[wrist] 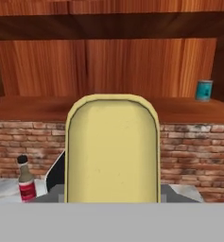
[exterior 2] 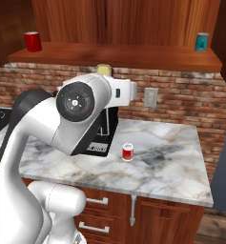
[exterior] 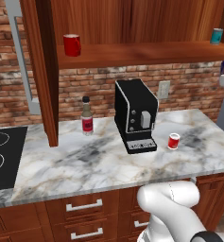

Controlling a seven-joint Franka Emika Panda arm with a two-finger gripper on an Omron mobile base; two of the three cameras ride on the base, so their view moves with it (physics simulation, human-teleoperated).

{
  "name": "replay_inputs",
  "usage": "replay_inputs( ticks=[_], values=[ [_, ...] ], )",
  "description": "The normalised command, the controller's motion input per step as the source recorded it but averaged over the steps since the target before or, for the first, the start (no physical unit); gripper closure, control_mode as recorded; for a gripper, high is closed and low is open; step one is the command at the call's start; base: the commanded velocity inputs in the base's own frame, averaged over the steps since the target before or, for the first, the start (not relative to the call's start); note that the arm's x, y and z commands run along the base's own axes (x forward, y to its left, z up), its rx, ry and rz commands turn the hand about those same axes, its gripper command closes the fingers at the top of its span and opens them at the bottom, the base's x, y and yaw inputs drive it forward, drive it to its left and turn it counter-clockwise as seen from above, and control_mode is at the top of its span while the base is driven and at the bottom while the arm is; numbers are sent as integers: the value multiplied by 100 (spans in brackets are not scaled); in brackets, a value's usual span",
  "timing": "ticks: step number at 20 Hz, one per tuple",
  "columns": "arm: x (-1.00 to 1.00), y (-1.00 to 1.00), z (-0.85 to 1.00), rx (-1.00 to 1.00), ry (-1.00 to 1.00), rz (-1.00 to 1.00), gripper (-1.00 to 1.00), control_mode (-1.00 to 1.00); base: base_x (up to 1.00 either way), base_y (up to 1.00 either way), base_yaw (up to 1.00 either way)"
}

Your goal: Pick the cans from the counter and place them in their designated side in the cabinet.

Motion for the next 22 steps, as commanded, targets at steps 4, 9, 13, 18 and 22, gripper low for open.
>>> replay_inputs(
  ticks=[4,9,13,18,22],
  values=[
    [0,-6,21,-1,-4,-2,100,-100,0,0,0],
    [1,-8,9,-1,-1,-2,100,-100,0,0,0],
    [7,-10,3,-1,0,-3,100,-100,0,0,0],
    [9,-7,9,-1,0,-3,100,-100,0,0,0],
    [4,-12,8,-1,0,-4,100,-100,0,0,0]
  ],
)
